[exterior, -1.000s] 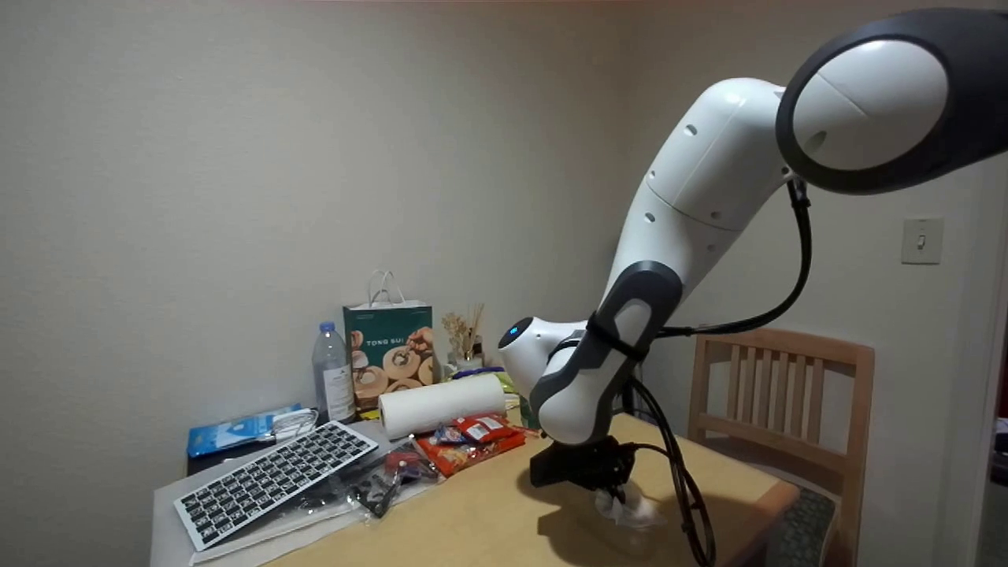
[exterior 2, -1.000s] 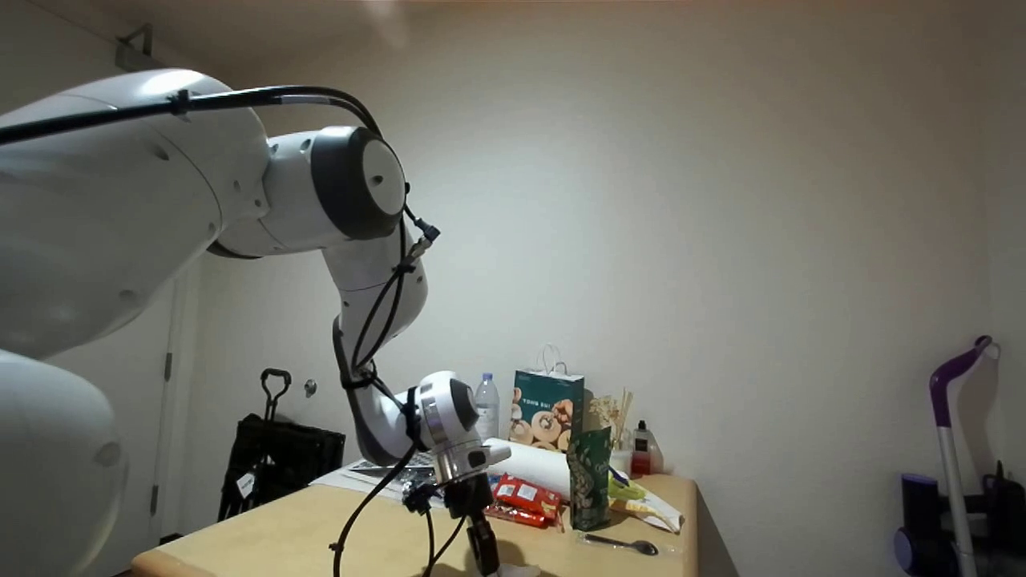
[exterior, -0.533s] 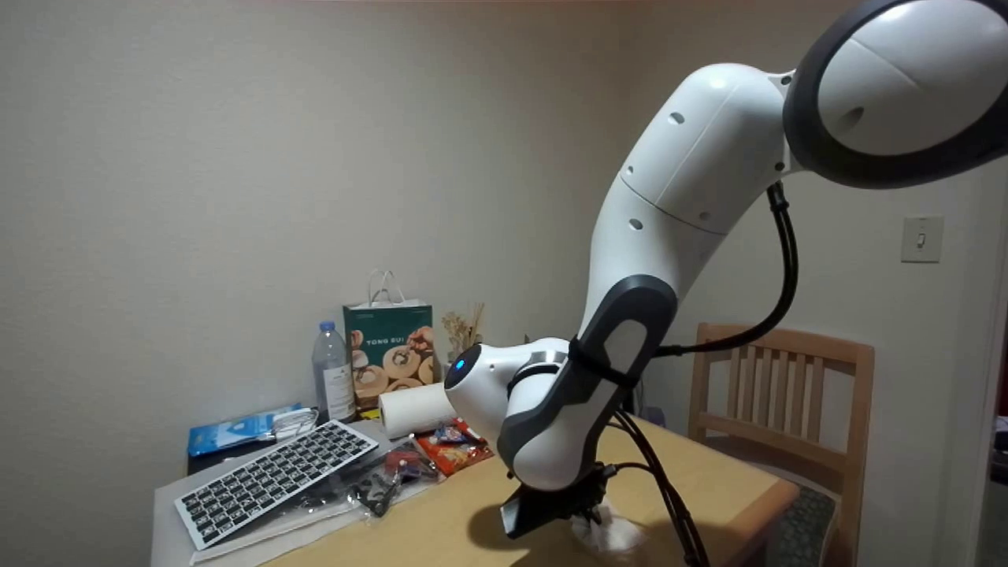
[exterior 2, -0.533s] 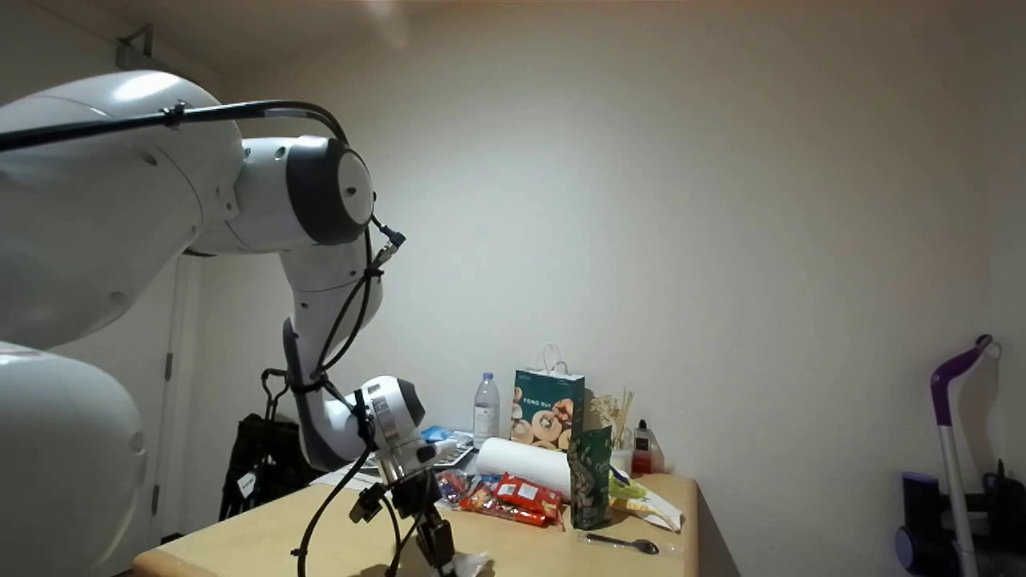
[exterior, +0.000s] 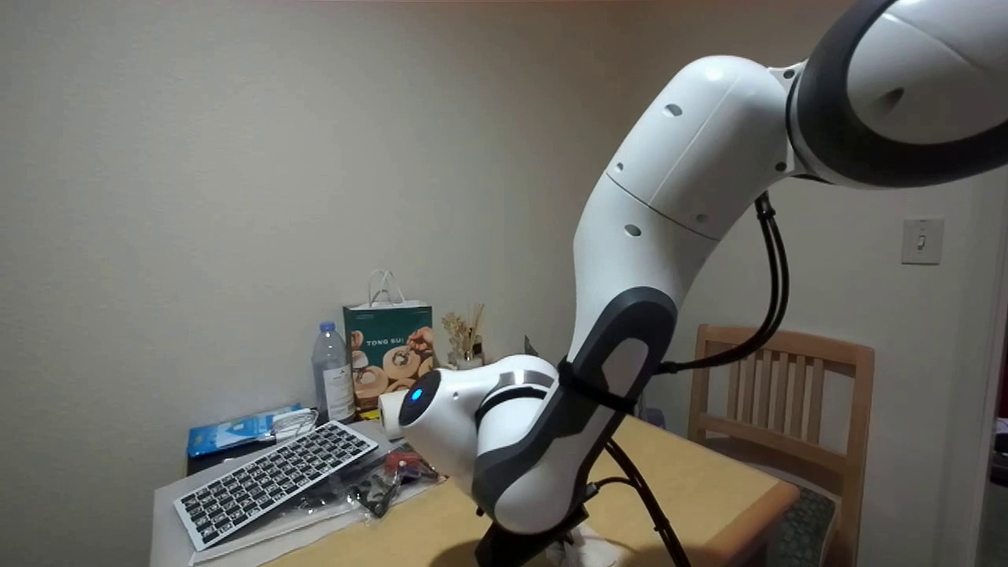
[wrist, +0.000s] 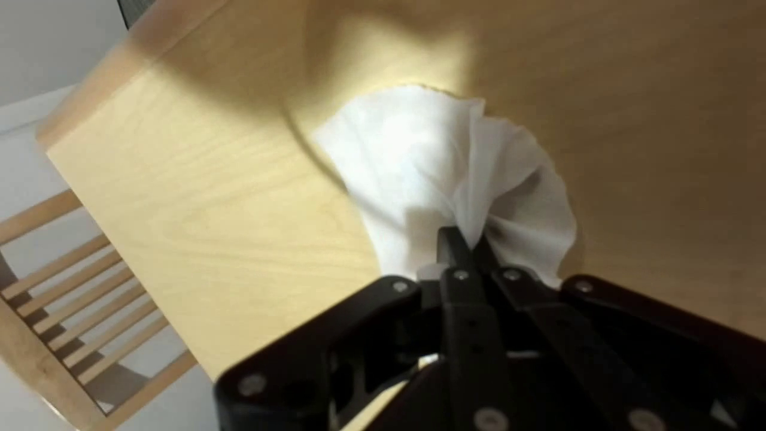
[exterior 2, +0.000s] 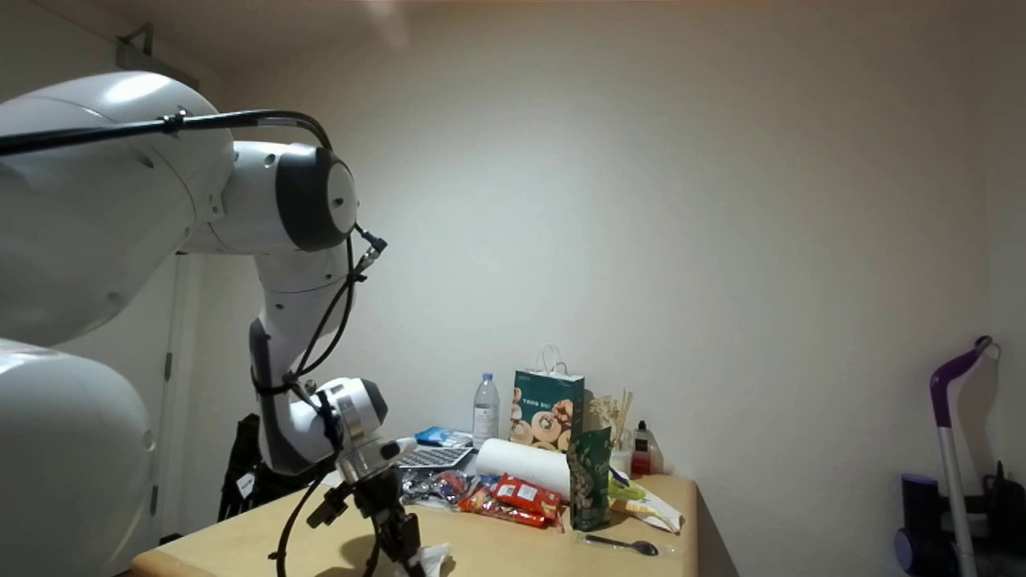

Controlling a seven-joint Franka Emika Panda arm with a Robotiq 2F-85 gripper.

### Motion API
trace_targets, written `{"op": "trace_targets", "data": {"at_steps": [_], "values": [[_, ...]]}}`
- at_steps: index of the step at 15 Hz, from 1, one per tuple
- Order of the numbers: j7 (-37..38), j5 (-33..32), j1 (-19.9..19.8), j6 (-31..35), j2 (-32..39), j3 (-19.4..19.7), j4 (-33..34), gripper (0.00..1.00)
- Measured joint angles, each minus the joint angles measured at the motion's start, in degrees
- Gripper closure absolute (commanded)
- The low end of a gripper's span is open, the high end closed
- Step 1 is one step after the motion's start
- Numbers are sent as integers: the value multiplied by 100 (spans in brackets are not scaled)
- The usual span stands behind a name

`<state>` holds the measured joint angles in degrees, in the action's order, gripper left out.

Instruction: Wipe the table with the white cloth

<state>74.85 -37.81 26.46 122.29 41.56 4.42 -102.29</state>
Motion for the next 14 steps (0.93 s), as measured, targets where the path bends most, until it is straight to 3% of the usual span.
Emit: {"op": "trace_targets", "data": {"at_steps": [3, 9, 14], "values": [[52, -352, 420, -347, 52, -239, 44, 98], [63, -364, 283, -345, 72, -318, 102, 100], [-141, -949, 633, -471, 281, -726, 443, 98]]}}
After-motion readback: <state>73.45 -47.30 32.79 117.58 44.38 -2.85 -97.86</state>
